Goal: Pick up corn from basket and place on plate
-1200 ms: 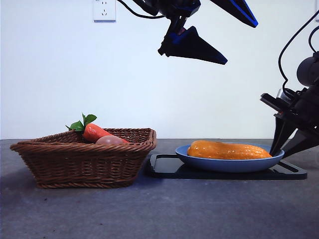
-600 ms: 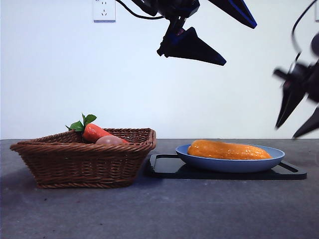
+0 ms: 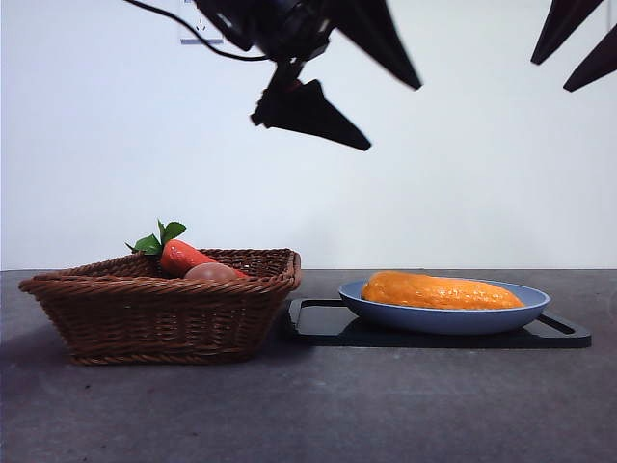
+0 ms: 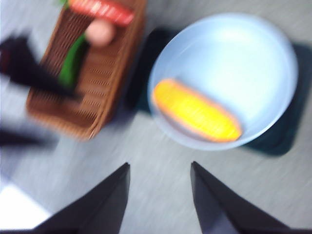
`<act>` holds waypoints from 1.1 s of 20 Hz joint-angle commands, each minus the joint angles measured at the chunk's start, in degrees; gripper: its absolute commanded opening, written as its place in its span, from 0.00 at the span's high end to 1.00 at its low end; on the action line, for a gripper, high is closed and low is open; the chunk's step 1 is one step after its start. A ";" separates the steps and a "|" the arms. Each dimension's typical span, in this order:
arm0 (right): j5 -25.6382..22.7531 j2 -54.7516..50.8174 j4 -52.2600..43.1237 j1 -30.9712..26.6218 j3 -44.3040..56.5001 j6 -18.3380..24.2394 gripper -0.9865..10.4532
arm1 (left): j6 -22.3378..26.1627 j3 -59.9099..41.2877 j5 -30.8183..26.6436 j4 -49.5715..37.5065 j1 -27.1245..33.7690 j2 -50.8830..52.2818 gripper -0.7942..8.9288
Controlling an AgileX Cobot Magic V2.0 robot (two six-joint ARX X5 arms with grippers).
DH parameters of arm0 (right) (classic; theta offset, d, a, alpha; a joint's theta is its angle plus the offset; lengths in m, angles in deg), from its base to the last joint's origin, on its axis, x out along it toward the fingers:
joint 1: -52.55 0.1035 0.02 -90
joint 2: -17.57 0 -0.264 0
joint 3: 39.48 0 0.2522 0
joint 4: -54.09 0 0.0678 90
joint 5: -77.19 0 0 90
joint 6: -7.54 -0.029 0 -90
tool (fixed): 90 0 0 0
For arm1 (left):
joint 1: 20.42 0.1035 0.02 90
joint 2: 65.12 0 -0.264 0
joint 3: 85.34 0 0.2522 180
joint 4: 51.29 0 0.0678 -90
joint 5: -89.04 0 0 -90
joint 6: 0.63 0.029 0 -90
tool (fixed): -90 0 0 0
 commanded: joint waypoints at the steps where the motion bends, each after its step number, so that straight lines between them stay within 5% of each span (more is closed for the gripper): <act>1: -0.26 -1.05 -0.17 3.04 2.23 0.79 0.75 | 0.11 1.18 0.20 0.94 0.81 -0.66 0.64; 6: -0.24 -1.44 -1.60 5.40 7.61 2.49 0.91 | 0.17 1.18 0.17 2.82 2.14 -0.66 0.91; 15: -0.20 -1.44 -6.45 5.27 9.60 2.47 0.91 | 0.17 1.18 0.20 0.72 2.12 -0.66 0.91; 22: -0.22 -1.44 -14.34 5.27 9.60 2.47 0.91 | 0.15 1.16 0.20 -11.06 2.12 -0.66 0.91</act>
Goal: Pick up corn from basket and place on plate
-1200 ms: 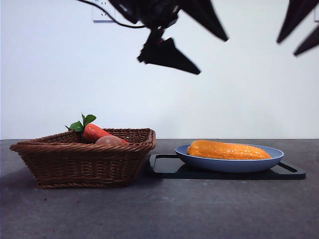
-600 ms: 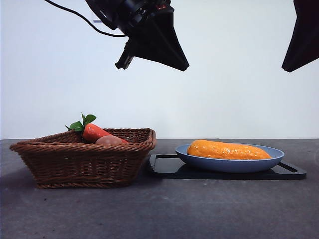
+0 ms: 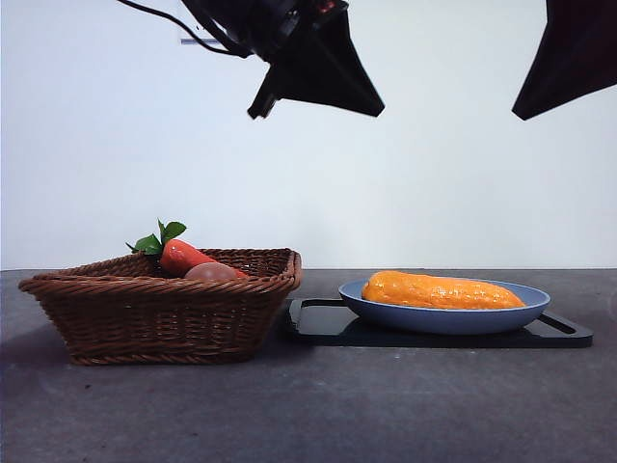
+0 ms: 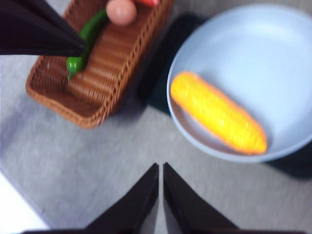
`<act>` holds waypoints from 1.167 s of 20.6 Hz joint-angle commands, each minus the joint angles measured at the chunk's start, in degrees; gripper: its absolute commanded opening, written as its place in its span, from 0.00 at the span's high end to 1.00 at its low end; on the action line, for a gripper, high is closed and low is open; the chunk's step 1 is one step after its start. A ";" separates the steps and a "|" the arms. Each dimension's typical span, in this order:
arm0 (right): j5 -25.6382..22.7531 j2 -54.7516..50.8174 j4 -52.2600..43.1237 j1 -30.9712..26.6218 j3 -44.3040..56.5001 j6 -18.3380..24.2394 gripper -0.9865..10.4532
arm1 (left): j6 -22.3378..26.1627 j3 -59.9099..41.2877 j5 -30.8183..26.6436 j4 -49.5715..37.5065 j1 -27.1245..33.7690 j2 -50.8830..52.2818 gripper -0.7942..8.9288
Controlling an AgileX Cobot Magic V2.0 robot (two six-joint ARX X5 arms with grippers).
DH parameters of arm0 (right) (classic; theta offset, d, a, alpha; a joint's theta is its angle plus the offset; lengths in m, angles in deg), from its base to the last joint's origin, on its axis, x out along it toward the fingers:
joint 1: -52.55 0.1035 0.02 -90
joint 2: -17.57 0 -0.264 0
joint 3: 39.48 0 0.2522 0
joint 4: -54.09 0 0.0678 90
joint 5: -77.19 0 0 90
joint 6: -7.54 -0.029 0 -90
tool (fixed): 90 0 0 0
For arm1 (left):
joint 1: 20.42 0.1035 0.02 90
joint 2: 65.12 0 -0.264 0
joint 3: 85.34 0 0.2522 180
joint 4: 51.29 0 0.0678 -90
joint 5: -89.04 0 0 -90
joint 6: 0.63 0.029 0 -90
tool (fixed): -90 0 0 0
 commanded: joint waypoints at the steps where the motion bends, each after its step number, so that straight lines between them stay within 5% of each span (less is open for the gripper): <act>1: -0.02 0.48 -3.02 0.11 -0.28 0.79 0.91 | 0.15 1.18 0.17 -3.74 -0.26 -0.66 0.91; 8: -0.04 0.48 -12.24 -0.11 -0.28 0.79 0.91 | 2.86 1.14 -2.43 -6.80 8.61 2.27 0.91; 15: -0.02 0.48 -20.00 -0.11 -0.28 0.79 0.91 | 7.87 -1.86 -3.08 -4.28 25.88 20.24 0.91; 21: -0.04 0.48 -24.30 -0.11 -0.28 0.76 0.91 | 7.80 -27.02 -3.08 -14.56 41.44 43.41 0.91; 24: -0.04 0.48 -25.35 -0.11 -0.28 0.76 0.91 | 7.58 -38.10 -3.30 -21.84 44.24 51.19 0.91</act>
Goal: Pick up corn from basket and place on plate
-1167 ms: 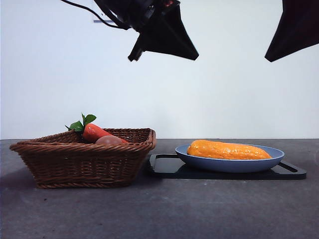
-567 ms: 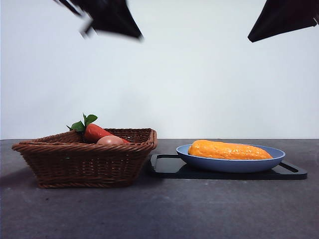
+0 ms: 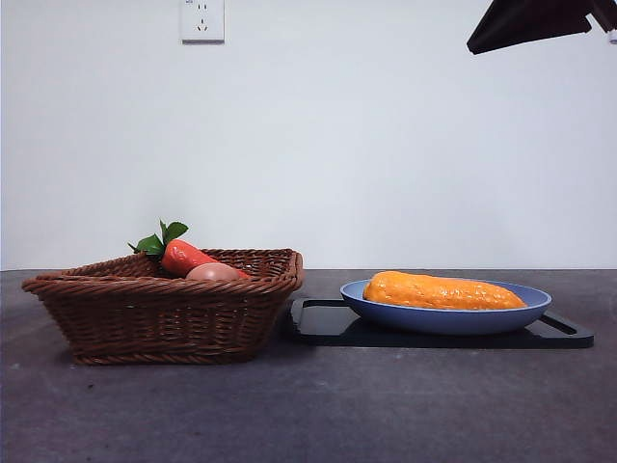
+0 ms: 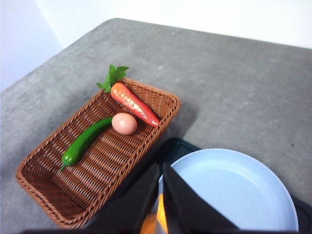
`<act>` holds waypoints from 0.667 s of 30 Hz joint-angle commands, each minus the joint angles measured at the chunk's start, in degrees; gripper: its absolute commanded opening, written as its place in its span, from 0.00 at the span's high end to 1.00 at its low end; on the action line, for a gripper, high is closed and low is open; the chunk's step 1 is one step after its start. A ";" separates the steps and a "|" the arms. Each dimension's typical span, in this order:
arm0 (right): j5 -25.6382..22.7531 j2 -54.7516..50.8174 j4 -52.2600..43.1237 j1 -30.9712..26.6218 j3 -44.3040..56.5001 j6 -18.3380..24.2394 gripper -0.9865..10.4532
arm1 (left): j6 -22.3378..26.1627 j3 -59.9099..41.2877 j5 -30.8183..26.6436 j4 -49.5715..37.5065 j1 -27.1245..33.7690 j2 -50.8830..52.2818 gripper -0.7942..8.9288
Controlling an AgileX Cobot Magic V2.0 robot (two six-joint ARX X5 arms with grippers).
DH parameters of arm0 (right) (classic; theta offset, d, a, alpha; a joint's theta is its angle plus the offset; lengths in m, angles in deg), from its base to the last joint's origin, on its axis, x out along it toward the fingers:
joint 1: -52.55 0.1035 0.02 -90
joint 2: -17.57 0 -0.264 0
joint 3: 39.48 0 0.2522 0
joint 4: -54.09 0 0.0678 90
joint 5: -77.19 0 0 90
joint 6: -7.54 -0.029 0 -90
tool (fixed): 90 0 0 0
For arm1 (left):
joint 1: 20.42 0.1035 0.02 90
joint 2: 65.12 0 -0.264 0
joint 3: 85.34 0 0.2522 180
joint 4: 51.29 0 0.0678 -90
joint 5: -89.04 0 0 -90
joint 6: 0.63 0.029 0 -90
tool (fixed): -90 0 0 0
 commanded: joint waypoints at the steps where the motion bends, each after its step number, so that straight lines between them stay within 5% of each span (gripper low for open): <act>1: -0.04 0.48 -1.55 0.15 -0.28 0.42 0.91 | 0.46 -10.32 -0.02 -6.75 1.55 6.45 0.91; 7: -0.04 0.48 -3.26 0.15 -0.28 0.42 0.91 | -0.15 -27.34 -3.30 -15.21 2.93 17.77 0.91; 20: -0.04 0.48 -3.41 0.15 -0.28 0.39 0.91 | -1.81 -47.71 -16.39 -15.15 2.93 37.99 0.91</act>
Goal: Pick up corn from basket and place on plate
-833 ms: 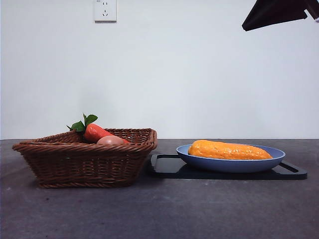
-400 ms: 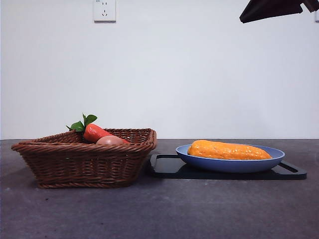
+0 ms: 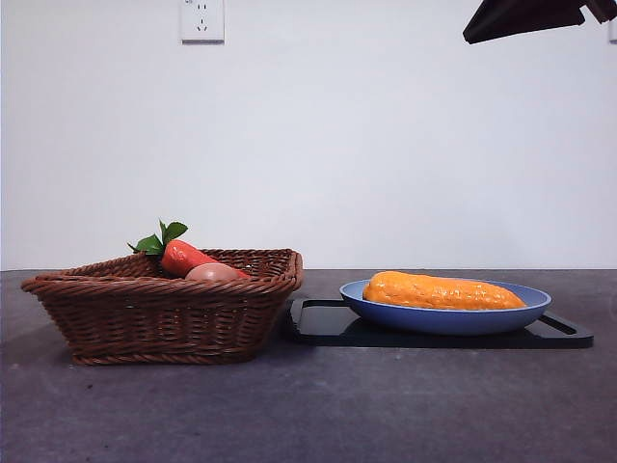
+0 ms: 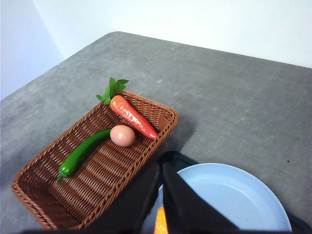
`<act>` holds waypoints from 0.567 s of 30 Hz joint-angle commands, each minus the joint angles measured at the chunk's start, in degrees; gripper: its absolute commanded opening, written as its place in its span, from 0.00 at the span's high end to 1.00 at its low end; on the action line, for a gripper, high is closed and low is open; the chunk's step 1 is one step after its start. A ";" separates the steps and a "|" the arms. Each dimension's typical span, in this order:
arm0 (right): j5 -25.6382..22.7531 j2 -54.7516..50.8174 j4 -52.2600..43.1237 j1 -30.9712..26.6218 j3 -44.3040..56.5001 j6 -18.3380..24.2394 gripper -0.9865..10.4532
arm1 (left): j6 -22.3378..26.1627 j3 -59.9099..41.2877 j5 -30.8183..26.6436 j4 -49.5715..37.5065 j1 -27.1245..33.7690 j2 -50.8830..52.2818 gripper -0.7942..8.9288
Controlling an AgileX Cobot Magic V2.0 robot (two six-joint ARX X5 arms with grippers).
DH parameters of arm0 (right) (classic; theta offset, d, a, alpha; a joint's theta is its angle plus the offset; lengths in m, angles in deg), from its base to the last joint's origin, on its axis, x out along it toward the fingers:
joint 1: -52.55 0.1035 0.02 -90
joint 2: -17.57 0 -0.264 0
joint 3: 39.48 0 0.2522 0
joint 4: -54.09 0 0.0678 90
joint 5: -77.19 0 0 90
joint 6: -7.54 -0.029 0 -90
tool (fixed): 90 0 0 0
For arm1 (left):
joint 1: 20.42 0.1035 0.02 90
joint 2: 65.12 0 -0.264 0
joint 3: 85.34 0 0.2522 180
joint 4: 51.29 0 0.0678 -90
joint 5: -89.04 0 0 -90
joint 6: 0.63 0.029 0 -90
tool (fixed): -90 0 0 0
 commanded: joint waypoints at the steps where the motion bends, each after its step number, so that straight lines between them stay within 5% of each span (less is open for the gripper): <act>1: -0.07 0.48 -0.57 0.17 -0.28 0.42 0.91 | -1.40 -2.91 -3.26 0.00 0.17 3.28 0.91; 7: -0.07 0.48 -0.57 0.17 -0.28 0.42 0.91 | -2.64 -7.26 -9.51 3.10 0.17 9.18 0.91; 17: -0.07 0.48 -0.57 0.17 -0.28 0.42 0.91 | -4.26 -12.57 -9.75 8.02 0.24 16.61 0.91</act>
